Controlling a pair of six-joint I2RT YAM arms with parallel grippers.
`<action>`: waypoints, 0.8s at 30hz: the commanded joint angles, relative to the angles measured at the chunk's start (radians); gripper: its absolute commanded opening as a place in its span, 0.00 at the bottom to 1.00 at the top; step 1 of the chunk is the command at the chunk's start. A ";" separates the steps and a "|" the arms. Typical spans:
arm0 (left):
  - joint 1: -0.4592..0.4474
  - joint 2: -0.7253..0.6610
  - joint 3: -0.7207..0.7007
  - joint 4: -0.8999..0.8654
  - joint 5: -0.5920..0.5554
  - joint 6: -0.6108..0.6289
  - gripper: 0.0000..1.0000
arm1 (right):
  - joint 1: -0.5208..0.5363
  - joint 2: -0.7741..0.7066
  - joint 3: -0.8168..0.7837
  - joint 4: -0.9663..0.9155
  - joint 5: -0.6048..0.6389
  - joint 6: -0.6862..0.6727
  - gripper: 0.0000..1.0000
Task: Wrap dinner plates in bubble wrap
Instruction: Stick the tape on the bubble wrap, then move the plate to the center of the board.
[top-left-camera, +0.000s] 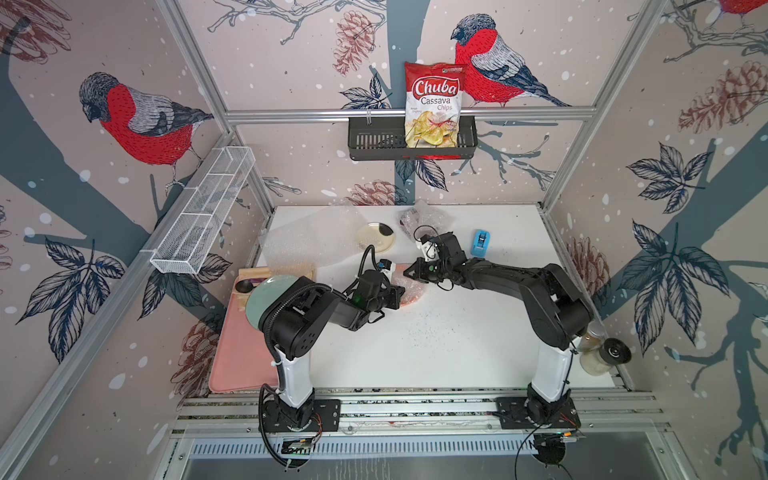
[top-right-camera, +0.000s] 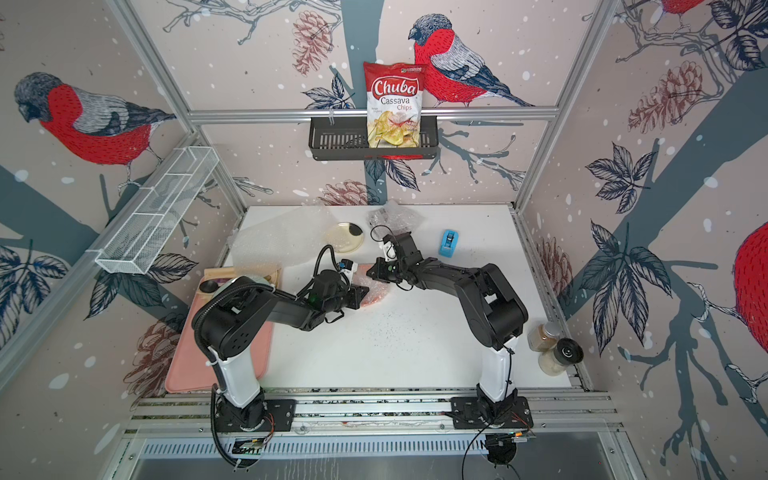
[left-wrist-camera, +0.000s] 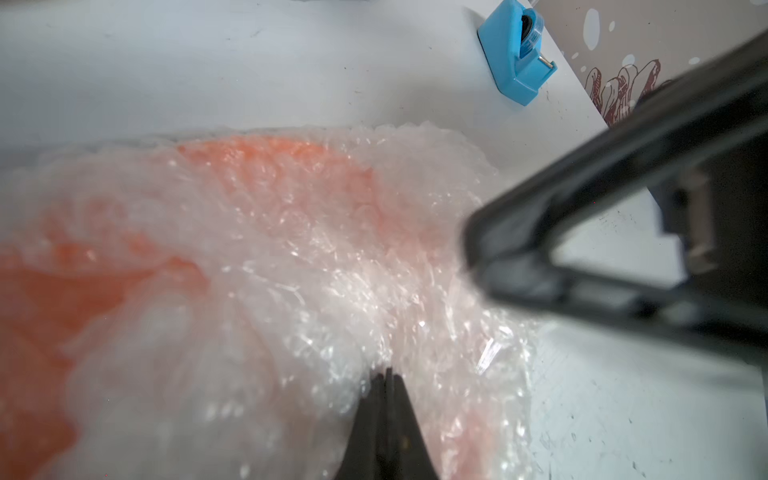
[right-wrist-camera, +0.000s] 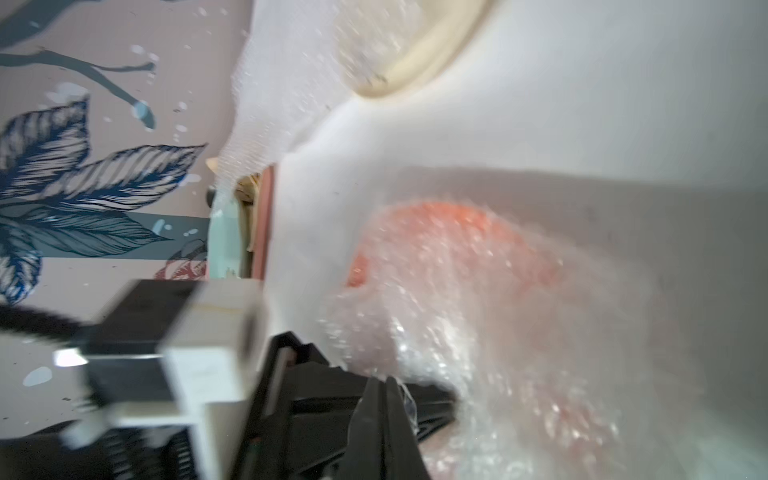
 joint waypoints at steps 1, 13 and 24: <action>-0.002 0.019 -0.012 -0.254 -0.009 -0.004 0.00 | 0.002 0.053 -0.017 0.025 0.050 0.055 0.00; 0.050 0.113 0.163 -0.342 -0.140 -0.080 0.00 | -0.082 -0.486 -0.151 -0.075 0.321 -0.032 0.73; 0.151 0.382 0.746 -0.693 -0.189 -0.087 0.08 | -0.198 -0.987 -0.433 -0.052 0.771 -0.128 1.00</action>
